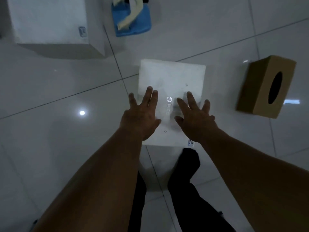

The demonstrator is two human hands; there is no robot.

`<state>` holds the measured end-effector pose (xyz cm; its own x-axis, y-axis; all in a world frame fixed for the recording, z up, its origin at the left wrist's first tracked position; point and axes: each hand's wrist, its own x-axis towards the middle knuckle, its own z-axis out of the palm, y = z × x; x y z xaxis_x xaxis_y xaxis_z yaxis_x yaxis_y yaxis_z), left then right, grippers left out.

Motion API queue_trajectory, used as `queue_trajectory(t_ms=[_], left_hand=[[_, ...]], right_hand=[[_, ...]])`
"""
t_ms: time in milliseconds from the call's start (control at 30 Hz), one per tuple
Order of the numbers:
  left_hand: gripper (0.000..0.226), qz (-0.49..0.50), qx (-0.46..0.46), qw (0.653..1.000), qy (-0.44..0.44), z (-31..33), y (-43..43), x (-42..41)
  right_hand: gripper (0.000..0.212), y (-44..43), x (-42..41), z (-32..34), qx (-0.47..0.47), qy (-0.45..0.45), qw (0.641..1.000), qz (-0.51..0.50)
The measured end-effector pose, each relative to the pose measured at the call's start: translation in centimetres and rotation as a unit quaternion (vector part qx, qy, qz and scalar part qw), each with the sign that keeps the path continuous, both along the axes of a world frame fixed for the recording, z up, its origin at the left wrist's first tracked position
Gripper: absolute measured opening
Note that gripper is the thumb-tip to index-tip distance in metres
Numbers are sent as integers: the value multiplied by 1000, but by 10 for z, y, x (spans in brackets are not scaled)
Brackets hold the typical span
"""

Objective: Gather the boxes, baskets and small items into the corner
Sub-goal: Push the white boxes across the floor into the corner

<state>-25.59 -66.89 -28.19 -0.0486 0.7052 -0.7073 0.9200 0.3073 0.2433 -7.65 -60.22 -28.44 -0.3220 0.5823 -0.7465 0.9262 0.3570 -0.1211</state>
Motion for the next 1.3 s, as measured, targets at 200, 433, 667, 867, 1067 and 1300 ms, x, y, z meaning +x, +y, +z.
queue_trajectory(t_ms=[200,433,667,867,1067,1300], left_hand=[[113,24,16,1000,-6,-41,-8,11],[107,44,49,998,-6,-30,-8,14],[89,40,95,993,53,53,20,8],[82,39,152,984,80,196,53,-9],[76,4,242,965,105,391,84,-27],[75,-24,366,924,110,595,100,-29]], right_hand=[[82,-13,24,-44,-14,101,995,-22],[72,-14,19,-35,18,144,989,-29],[70,10,-1,47,86,143,984,-65],[70,37,-19,190,142,137,976,-89],[65,57,-32,390,184,151,966,-100],[56,57,-33,596,282,198,926,-156]])
